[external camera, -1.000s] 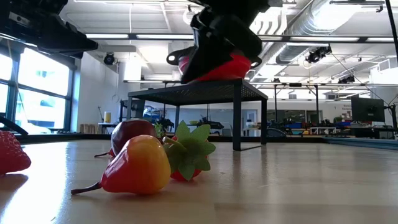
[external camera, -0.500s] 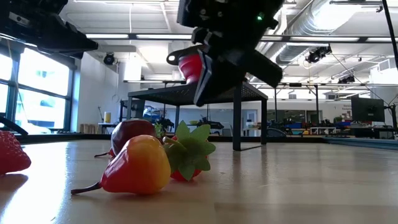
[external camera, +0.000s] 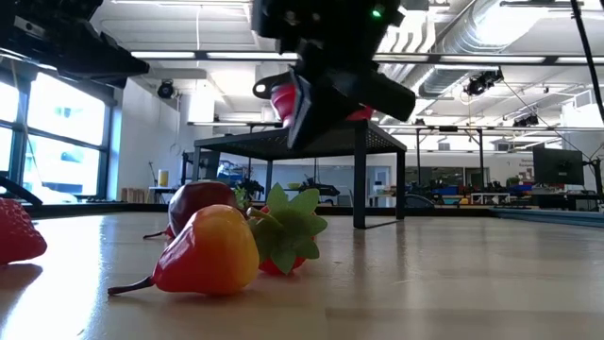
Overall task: Pick & Place Fruit
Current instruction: Put the pear into the strainer bowl on the shelf
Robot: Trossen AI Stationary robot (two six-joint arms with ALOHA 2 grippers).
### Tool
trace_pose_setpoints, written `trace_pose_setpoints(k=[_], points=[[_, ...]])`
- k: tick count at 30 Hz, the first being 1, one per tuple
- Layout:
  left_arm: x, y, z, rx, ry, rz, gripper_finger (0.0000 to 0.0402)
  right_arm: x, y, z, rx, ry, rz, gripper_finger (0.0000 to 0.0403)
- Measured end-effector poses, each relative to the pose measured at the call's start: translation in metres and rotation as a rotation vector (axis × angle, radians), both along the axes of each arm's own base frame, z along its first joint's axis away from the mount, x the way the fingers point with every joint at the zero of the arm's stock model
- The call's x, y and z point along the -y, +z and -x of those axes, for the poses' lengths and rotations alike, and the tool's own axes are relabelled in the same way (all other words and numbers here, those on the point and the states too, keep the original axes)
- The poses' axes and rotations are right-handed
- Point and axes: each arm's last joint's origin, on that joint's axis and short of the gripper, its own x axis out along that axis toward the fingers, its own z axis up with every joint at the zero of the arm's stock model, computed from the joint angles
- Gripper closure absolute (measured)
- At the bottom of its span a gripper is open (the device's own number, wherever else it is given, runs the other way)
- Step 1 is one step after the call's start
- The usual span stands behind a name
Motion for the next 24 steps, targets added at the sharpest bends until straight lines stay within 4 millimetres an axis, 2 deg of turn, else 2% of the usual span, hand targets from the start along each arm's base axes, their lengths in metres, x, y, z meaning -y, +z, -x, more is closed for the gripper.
trace_pose_setpoints(k=[6,12,19,24], points=[[0.0,0.0,0.0,-0.001,0.0,0.0,0.039,0.005,0.006,-0.005,-0.073,-0.014,-0.004,0.0401],[0.0,0.0,0.0,-0.001,0.0,0.0,0.039,0.01,-0.002,-0.006,-0.147,-0.027,0.016,0.0401],[0.0,0.0,0.0,-0.002,0.0,0.0,0.039,0.016,-0.004,-0.009,-0.136,-0.042,0.011,0.04],[0.0,0.0,0.0,-0.001,0.0,0.0,0.039,0.015,-0.005,-0.01,-0.139,-0.04,0.009,0.0365]])
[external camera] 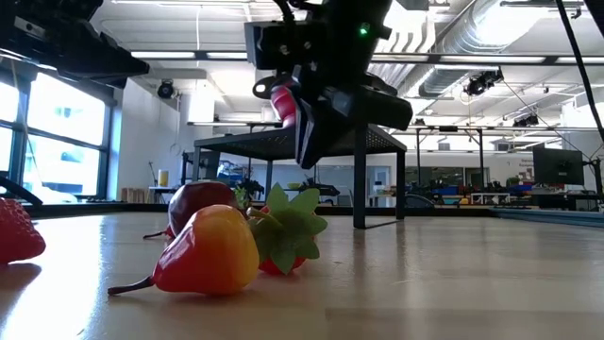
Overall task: Pick & Place Fruit
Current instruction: Put the pear into the strainer bowl on the shelf
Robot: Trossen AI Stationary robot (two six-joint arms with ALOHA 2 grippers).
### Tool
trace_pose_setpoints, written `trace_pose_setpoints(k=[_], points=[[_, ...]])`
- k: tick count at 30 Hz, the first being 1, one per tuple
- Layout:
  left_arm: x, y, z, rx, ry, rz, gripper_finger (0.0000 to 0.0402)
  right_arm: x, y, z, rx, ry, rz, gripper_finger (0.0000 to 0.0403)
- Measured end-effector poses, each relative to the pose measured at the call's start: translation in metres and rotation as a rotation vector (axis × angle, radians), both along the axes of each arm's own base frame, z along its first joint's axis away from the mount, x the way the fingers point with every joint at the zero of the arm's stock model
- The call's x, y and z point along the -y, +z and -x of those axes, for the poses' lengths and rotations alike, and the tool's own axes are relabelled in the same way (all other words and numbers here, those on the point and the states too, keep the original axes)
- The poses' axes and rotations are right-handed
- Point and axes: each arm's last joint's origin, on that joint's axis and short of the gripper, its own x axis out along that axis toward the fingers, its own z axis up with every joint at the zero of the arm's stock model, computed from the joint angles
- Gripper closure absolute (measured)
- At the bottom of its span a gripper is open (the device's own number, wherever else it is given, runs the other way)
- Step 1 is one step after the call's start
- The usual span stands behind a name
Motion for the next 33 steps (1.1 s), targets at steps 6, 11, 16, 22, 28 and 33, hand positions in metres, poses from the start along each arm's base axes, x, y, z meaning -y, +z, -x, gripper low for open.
trace_pose_setpoints(k=[6,11,16,22,28,33], points=[[0.0,0.0,0.0,0.0,0.0,0.0,0.039,0.0,0.0,0.0,0.01,-0.019,-0.024,0.0272],[0.0,0.0,0.0,0.0,0.0,0.0,0.039,0.002,-0.001,-0.001,0.039,-0.083,-0.049,0.0245],[0.0,0.0,0.0,0.0,0.0,0.0,0.039,0.004,-0.01,0.001,0.042,-0.088,-0.035,0.0263],[0.0,0.0,0.0,0.0,0.0,0.0,0.039,0.006,-0.013,-0.001,0.068,-0.099,-0.036,0.0276],[0.0,0.0,0.0,0.0,0.0,0.0,0.039,0.01,-0.018,-0.004,0.075,-0.115,-0.031,0.0272],[0.0,0.0,0.0,0.0,0.0,0.0,0.039,0.014,-0.031,-0.006,0.033,-0.12,-0.014,0.0274]])
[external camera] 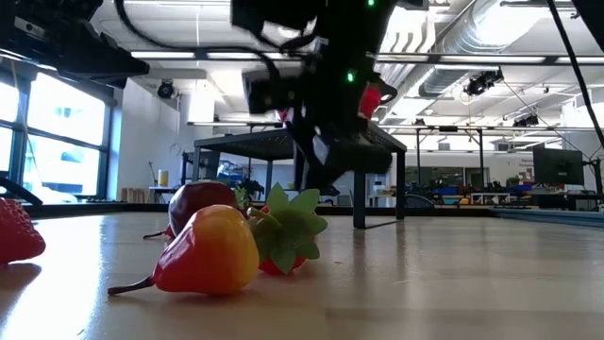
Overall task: Pick & Place Fruit
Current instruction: Put the pear into the strainer bowl on the shelf
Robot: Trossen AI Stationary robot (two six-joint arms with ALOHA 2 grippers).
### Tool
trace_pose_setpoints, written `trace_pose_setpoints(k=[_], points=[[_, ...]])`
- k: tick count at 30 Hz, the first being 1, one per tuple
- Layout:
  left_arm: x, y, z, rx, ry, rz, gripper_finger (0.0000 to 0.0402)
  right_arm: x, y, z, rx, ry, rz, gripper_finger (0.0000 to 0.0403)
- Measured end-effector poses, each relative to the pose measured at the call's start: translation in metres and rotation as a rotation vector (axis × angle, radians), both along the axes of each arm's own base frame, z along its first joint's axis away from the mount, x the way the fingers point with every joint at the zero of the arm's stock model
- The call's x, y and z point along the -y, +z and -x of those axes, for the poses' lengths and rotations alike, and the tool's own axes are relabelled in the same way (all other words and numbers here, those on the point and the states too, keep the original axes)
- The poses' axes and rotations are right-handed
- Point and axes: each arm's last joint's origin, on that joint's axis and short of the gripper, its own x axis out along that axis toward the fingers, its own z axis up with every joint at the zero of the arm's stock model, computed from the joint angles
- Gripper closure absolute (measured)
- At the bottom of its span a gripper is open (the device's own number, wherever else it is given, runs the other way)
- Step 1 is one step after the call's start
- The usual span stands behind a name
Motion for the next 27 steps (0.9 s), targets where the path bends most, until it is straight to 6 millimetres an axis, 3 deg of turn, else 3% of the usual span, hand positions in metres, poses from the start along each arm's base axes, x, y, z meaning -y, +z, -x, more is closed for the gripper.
trace_pose_setpoints(k=[27], points=[[0.0,0.0,0.0,0.0,0.0,0.0,0.039,0.0009,-0.0036,0.0034,-0.037,-0.013,0.041,0.0275]])
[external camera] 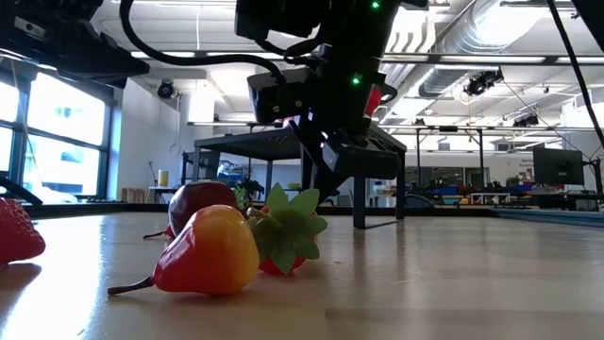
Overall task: Pick & Place Fruit
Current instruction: Put the pear into the strainer bowl on the shelf
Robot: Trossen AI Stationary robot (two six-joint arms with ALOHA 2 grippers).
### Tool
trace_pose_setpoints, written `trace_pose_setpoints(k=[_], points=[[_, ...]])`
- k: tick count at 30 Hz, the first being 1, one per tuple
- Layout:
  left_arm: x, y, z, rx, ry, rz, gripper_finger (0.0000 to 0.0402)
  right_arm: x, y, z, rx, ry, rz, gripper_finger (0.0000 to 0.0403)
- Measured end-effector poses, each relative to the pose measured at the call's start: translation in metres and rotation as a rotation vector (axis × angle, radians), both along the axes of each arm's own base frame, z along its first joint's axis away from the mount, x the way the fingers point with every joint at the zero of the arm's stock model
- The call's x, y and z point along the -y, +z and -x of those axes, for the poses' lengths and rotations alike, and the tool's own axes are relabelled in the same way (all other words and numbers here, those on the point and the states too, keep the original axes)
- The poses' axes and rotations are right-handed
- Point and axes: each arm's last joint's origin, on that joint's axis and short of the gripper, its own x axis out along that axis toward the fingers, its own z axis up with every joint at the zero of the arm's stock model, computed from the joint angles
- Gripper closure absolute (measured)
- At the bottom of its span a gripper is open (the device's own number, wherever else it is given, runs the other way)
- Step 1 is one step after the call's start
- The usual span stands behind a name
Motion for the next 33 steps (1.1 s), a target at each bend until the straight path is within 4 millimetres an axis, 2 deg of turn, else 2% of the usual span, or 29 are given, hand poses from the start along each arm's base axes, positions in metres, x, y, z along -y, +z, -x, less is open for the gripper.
trace_pose_setpoints(k=[24,33], points=[[0.0,0.0,0.0,0.0,0.0,0.0,0.039,-0.0013,0.0,-0.0013,0.012,0.004,-0.02,0.0276],[0.0,0.0,0.0,0.0,0.0,0.0,0.039,-0.0013,0.0,-0.0013,0.012,0.004,-0.02,0.0339]])
